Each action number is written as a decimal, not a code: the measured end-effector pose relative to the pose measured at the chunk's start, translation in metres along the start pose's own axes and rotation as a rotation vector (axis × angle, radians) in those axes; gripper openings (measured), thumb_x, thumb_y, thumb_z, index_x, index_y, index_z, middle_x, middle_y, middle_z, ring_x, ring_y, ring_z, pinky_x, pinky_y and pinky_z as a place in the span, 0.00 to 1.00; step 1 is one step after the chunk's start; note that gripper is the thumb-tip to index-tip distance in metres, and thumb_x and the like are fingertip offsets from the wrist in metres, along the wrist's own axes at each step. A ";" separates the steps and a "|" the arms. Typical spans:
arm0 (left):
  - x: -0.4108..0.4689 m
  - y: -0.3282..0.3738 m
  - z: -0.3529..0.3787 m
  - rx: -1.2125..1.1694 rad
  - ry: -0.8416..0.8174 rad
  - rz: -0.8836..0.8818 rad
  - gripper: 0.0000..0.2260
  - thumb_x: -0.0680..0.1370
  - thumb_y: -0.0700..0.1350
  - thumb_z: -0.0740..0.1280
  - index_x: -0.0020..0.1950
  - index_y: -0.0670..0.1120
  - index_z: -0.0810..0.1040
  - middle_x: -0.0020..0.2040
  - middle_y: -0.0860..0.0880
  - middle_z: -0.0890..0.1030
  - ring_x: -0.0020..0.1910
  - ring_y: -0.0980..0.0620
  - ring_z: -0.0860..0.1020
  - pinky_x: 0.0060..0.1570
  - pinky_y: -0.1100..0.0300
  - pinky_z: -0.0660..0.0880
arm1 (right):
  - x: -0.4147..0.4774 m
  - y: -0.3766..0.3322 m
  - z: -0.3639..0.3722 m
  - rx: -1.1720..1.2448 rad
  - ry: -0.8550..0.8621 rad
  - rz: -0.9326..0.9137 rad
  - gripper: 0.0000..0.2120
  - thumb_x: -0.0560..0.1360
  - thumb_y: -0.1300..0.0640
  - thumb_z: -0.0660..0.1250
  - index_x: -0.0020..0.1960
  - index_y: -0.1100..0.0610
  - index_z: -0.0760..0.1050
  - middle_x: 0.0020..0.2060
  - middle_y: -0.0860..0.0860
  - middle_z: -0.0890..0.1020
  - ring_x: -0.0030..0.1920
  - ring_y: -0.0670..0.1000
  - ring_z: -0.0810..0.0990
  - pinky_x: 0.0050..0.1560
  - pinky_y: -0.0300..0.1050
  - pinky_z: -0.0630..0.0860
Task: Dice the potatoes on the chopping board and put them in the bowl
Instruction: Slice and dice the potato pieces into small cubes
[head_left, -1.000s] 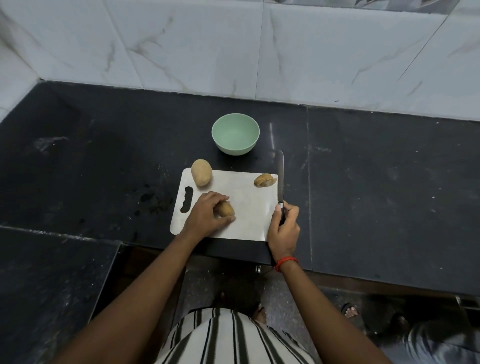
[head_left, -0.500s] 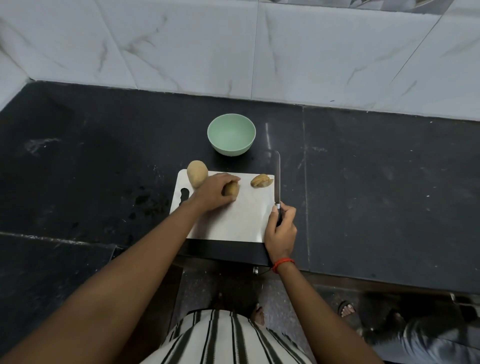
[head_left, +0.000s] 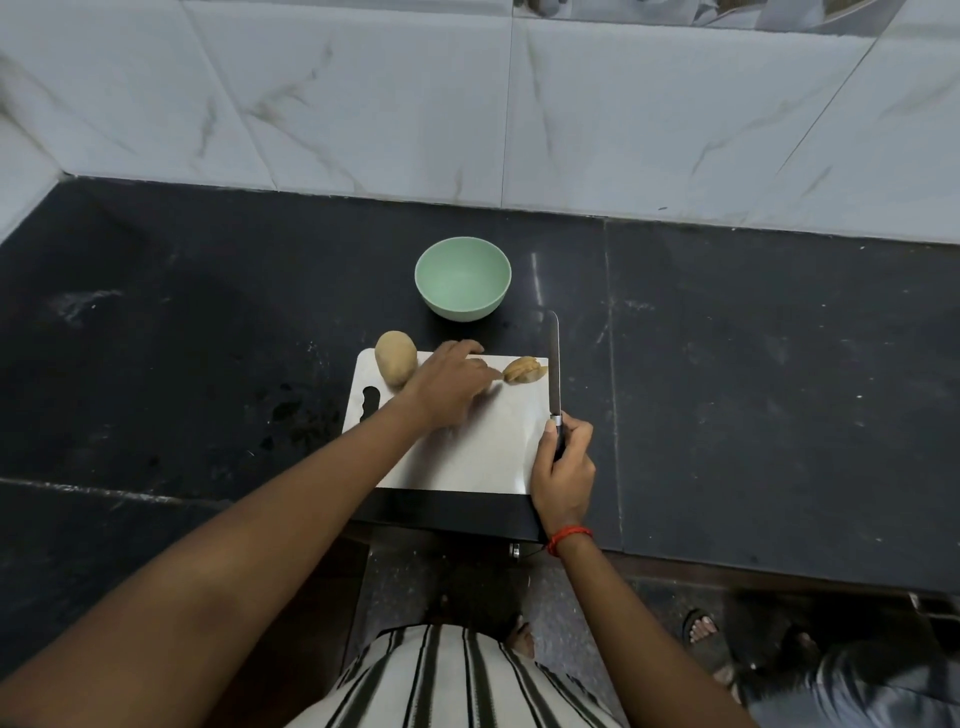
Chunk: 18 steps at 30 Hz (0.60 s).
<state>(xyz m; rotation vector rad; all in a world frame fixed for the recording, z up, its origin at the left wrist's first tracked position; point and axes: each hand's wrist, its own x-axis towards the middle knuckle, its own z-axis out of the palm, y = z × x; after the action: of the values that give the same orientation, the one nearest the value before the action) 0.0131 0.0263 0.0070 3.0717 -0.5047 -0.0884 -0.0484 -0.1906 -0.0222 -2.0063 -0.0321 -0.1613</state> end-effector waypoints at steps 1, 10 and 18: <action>-0.002 0.003 0.003 -0.014 0.035 0.012 0.26 0.70 0.35 0.68 0.68 0.49 0.79 0.58 0.52 0.83 0.70 0.43 0.70 0.64 0.49 0.67 | 0.000 0.000 0.000 0.000 0.000 0.001 0.05 0.84 0.54 0.59 0.55 0.45 0.66 0.36 0.45 0.79 0.35 0.44 0.78 0.31 0.52 0.75; -0.037 0.037 0.037 -0.372 0.366 -0.271 0.09 0.79 0.43 0.70 0.58 0.48 0.85 0.54 0.48 0.85 0.56 0.46 0.78 0.52 0.52 0.76 | 0.000 0.000 -0.001 0.008 -0.024 0.024 0.04 0.84 0.53 0.59 0.54 0.43 0.65 0.37 0.44 0.79 0.36 0.45 0.79 0.33 0.56 0.77; -0.054 0.048 0.047 -0.568 0.411 -0.445 0.11 0.78 0.44 0.73 0.60 0.45 0.83 0.55 0.49 0.84 0.52 0.48 0.78 0.50 0.51 0.78 | 0.000 -0.002 -0.002 0.006 -0.027 0.008 0.05 0.84 0.53 0.59 0.54 0.42 0.64 0.38 0.45 0.79 0.36 0.46 0.80 0.33 0.56 0.78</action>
<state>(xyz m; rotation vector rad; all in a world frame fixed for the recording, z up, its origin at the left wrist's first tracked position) -0.0566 -0.0027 -0.0351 2.4806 0.1990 0.3254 -0.0491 -0.1911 -0.0193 -2.0024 -0.0415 -0.1285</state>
